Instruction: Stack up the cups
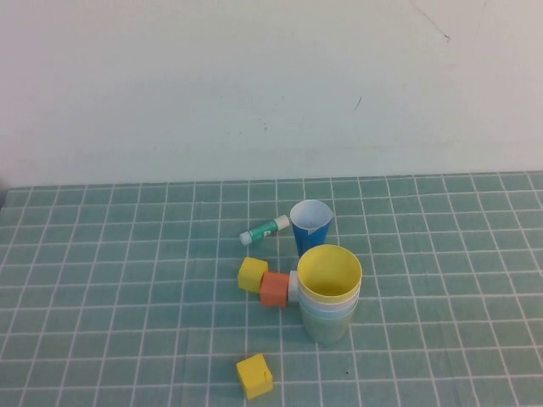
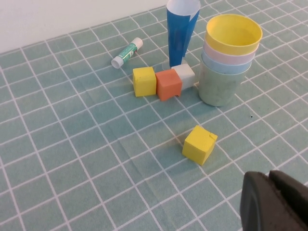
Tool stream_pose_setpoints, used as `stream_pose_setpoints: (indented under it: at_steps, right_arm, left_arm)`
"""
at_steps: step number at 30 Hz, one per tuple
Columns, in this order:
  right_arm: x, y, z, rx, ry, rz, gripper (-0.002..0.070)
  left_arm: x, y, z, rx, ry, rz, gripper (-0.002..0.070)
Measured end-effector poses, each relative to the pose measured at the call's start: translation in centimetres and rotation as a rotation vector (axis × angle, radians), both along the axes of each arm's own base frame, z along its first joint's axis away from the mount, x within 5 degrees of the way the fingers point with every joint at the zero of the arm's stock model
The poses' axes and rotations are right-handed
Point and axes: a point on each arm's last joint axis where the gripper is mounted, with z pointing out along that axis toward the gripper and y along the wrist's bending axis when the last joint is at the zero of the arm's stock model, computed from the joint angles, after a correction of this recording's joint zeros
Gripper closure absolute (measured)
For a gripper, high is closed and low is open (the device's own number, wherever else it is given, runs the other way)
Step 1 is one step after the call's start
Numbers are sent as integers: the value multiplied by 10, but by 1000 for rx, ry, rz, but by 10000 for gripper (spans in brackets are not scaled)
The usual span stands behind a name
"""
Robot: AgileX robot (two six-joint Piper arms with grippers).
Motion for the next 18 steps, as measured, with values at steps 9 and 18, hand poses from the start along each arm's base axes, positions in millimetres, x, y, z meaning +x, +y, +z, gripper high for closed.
stream_pose_setpoints:
  at_steps: [9, 18]
  right_arm:
    - [8, -10, -41, 198, 11, -179, 678]
    - [7, -10, -45, 237, 38, -196, 678]
  left_arm:
    - [0, 0, 0, 0, 4, 1, 677]
    - [0, 0, 0, 0, 3, 1, 677]
